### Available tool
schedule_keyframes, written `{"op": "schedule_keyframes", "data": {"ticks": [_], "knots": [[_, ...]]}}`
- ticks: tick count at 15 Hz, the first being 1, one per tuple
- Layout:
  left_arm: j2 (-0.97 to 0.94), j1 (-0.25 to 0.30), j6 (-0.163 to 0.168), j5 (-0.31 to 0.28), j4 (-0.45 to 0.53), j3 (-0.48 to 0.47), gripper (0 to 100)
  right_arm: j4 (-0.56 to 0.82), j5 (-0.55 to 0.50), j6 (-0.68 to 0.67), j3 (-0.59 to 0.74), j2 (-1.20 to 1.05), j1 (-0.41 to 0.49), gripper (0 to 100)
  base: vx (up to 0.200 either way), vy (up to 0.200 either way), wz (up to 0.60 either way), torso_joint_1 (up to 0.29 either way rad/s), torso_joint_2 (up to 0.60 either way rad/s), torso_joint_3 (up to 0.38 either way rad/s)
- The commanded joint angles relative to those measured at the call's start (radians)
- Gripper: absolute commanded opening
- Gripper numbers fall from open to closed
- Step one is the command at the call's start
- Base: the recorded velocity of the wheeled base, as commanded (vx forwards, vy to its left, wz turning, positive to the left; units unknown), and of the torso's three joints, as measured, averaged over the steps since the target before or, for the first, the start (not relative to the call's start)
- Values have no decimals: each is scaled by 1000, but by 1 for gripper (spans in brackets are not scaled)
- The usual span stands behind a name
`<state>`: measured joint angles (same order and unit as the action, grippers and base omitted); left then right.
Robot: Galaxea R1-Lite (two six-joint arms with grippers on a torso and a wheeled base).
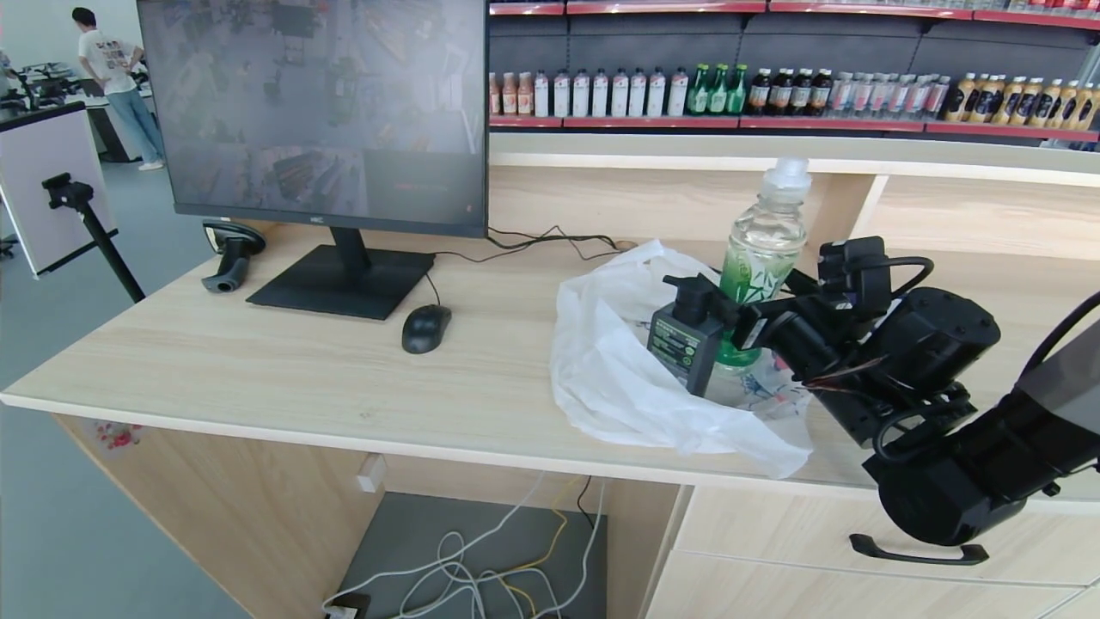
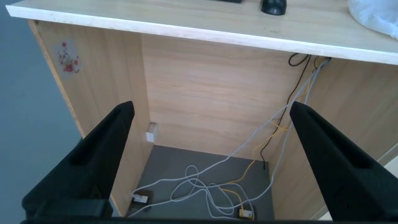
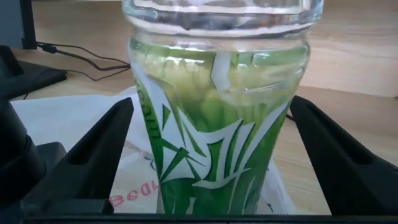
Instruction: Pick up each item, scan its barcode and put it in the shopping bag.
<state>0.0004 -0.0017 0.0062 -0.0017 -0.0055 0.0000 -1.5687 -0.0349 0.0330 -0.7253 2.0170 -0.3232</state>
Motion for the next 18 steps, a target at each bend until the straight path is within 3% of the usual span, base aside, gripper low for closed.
{"op": "schedule_keyframes", "data": {"ticks": [1,18], "knots": [[0,0,0,0,-1,0,100,-2,0,-1,-2,-12,0,100,0,0,0,0,0,0],[0,0,1,0,1,0,100,-2,1,7,75,-144,-39,100,0,0,0,0,0,0]]}}
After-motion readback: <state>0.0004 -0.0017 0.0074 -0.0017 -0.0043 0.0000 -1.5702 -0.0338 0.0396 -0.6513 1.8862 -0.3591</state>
